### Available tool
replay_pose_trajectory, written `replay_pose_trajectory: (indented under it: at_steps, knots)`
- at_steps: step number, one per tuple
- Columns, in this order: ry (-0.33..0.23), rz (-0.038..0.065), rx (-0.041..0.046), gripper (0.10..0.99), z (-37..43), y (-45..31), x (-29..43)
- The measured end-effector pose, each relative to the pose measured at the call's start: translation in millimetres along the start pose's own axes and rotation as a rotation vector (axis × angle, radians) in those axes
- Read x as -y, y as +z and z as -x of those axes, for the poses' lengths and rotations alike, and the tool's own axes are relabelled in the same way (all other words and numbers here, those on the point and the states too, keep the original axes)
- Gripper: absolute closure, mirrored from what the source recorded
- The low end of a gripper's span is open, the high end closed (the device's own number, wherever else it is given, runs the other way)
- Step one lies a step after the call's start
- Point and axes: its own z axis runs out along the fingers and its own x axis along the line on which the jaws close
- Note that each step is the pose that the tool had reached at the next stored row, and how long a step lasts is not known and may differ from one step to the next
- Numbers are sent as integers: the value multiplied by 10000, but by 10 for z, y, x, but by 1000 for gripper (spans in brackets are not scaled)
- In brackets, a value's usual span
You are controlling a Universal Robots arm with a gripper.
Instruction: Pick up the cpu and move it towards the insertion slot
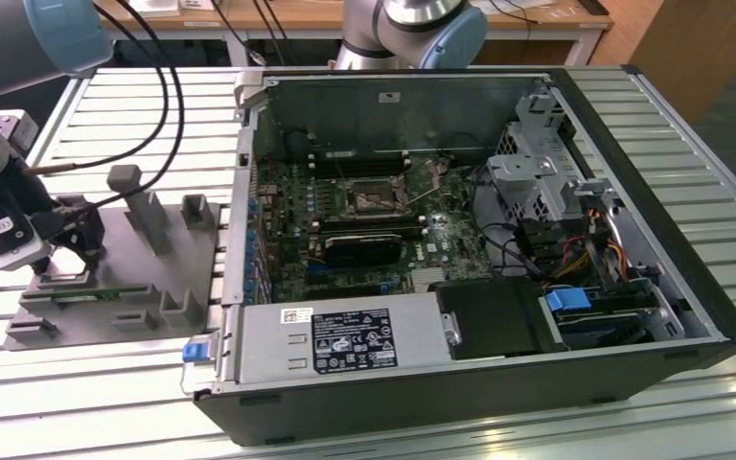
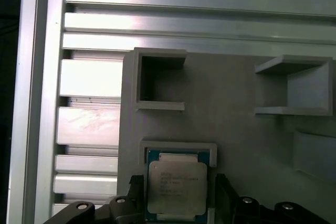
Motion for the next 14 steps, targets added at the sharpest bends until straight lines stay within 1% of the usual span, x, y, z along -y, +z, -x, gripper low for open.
replay_pose_trajectory:
  at_steps: [9,11,12,13,14]
  knots:
    - [0,0,0,439,0,13,0]
    - [0,0,1,455,0,14,0]
    - [0,0,0,518,0,14,1]
    - [0,0,0,545,0,15,0]
    - [0,0,1,545,0,16,1]
